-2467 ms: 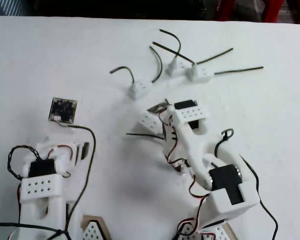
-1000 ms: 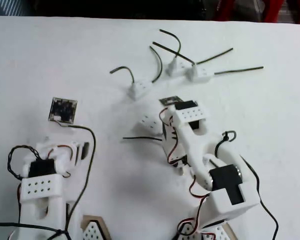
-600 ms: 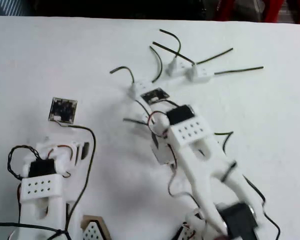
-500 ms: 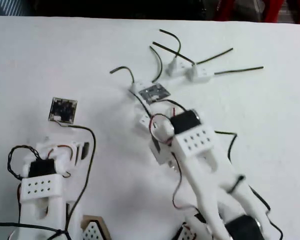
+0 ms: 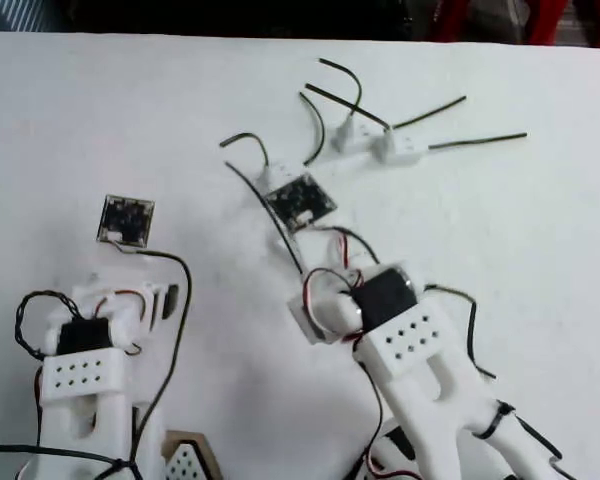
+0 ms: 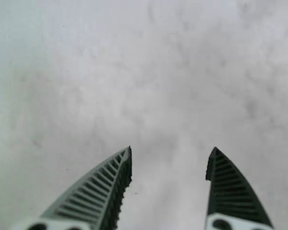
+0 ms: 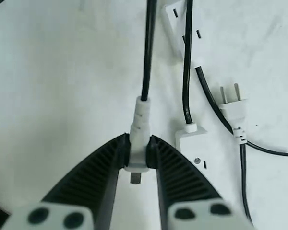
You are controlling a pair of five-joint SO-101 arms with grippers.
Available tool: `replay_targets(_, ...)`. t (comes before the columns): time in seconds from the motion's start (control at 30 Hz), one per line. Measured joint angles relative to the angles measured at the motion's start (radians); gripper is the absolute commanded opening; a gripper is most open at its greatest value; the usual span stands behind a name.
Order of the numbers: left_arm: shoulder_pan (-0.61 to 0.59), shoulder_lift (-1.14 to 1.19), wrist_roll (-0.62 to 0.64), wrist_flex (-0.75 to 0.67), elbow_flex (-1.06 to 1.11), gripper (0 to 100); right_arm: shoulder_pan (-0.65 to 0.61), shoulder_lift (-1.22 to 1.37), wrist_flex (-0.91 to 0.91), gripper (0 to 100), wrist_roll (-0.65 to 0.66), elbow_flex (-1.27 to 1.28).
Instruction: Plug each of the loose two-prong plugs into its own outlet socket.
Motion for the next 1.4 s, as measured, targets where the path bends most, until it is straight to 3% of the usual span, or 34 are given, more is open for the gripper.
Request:
replay_targets(0.37, 0.000, 0.000, 0.000, 0.000, 0.000, 25, -0.005, 0.316, -0.157, 1.8, 0.000, 0.086)
replay_targets(0.63, 0.000, 0.000, 0.000, 0.000, 0.000, 25, -0.084, 0.476, -0.161, 1.8, 0.000, 0.061)
replay_targets(0.93, 0.000, 0.000, 0.000, 0.000, 0.000, 25, -0.092, 0.611, -0.107, 1.8, 0.000, -0.055)
replay_targets(1.17, 0.000, 0.000, 0.000, 0.000, 0.000, 26, -0.104, 0.592, 0.106, 1.8, 0.000, -0.241)
replay_targets(1.4, 0.000, 0.000, 0.000, 0.000, 0.000, 26, -0.106, 0.342, 0.183, 1.8, 0.000, -0.276)
